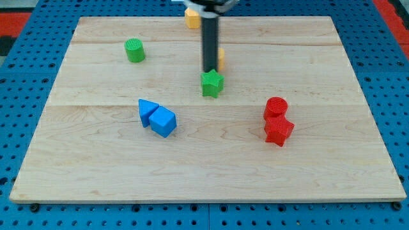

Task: Move the yellow heart towards the yellow hexagon

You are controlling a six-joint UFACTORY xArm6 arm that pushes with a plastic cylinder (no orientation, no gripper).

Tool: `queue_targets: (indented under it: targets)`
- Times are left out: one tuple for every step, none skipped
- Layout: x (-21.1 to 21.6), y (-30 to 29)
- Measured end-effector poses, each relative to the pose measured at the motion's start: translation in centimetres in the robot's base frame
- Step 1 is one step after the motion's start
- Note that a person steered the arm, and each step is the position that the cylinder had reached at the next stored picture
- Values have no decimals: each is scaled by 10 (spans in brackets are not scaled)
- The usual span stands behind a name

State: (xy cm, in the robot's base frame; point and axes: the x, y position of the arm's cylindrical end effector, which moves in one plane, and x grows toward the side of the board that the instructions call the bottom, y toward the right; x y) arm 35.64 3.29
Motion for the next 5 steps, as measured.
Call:
queue_targets:
  targets:
    - [-15,14]
    - [-62,3]
    - [-100,-20]
    - [-107,-21]
    - [-107,-9]
